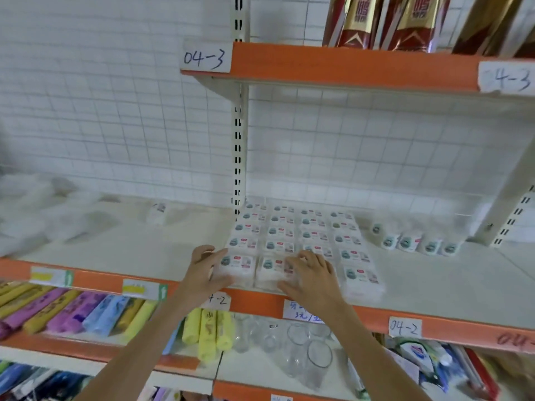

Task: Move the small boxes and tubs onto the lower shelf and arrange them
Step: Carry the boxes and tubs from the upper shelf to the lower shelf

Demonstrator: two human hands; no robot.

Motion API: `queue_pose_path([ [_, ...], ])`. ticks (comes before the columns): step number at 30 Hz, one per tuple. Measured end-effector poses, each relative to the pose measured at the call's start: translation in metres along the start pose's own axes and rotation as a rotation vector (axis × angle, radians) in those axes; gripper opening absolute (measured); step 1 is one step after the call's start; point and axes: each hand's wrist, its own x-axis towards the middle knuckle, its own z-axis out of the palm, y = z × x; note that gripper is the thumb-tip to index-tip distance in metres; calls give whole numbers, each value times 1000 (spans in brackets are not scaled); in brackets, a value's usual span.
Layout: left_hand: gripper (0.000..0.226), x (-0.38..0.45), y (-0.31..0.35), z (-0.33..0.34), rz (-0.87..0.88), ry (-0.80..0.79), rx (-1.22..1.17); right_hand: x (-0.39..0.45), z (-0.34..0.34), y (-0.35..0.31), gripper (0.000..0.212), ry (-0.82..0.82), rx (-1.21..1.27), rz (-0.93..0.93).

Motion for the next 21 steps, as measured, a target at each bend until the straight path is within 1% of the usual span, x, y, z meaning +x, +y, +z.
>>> queue_pose_path([
  [1, 69, 0, -2, 4, 9, 25, -15, 0, 1, 0, 65, 26, -17, -4],
  [2, 67, 0, -3, 6, 18, 29, -22, -1, 2, 0, 56, 40, -36, -4],
  [3, 67, 2, -4, 9, 18, 10, -37, -1, 3, 0, 48, 68, -54, -3],
  [4, 68, 4, -5, 10, 10, -11, -60, 0, 3, 0, 44, 95, -73, -13],
  [7, 69, 8, -7, 9, 25, -38, -100, 0, 6, 1, 49, 115, -85, -27],
  [9, 69, 10, -7, 8, 42, -58, -89, 0, 4, 1, 45, 96, -95, -40],
  [11, 69, 12, -9, 7, 42, -77, -88, 1, 2, 0, 46, 38, -115, -61],
  [13, 69, 12, -9, 7, 46, -96, -79, 2, -1, 1, 52, -52, -109, -43],
  [14, 70, 12, -9, 7, 53, -100, -71, 2, -1, 1, 58, -65, -110, -40],
  [16, 70, 12, -9, 8, 82, -96, -54, 2, 1, 0, 71, -38, -130, -55],
  [17, 69, 11, -9, 7, 104, -89, -40, 2, 1, 0, 73, -46, -141, -54],
  [18, 67, 11, -8, 6, 124, -85, -24, 3, -1, -1, 71, -72, -150, -48],
  [20, 63, 11, -5, 4, 143, -106, -7, 4, -6, -4, 59, -128, -135, -12],
  [21, 65, 11, -2, 2, 133, -133, -3, 5, -10, -6, 56, -149, -136, 2],
])
